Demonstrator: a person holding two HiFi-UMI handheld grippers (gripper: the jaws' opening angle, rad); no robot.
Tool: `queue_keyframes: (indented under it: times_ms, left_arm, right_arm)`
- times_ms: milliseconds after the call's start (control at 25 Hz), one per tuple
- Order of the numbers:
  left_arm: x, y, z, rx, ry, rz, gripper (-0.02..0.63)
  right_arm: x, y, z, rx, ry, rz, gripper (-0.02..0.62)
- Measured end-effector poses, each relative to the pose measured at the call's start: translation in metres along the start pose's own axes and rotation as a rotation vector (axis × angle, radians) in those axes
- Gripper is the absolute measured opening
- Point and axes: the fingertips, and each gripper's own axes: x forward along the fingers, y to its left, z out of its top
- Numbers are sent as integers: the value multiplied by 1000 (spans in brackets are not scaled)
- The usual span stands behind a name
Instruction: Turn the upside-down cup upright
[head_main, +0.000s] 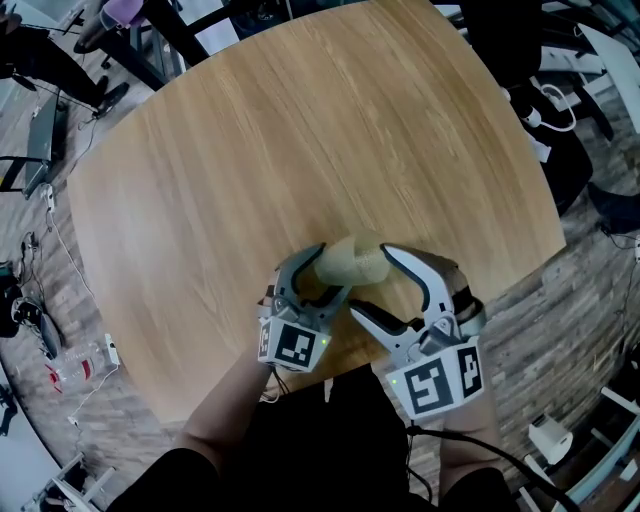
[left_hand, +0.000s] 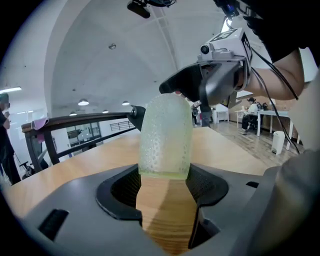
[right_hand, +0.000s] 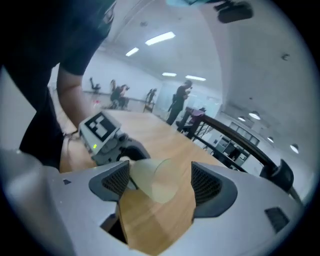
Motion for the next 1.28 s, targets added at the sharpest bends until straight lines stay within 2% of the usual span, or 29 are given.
queue_keyframes:
  times_ms: [120,240,440,640,800,960,1280]
  left_arm:
    - [0,1,-5,31,28,-11,290]
    - [1,-1,-8,53,79,-29,290]
    - [0,-8,-7,74,152,-79,289]
    - [-9,-15,2,88,166,-117,287]
    - [-16,-18,10,83,144,-118,287]
    - [-20,-20,14,88,130,-123,287]
    - [-22,-27,4,127,138,-146,287]
  right_arm:
    - [6,6,-19,-248,210,86,396]
    - [9,7,-22,-433,325,130,397]
    - [19,23,-4,-590,388,212,397]
    - [37,31,-14,-715,521,259,397]
    - [45,39,-30,-734,592,304,397]
    - [53,39,-48,-770,628,295,397]
    - [62,49,-64,-686,584,295,396]
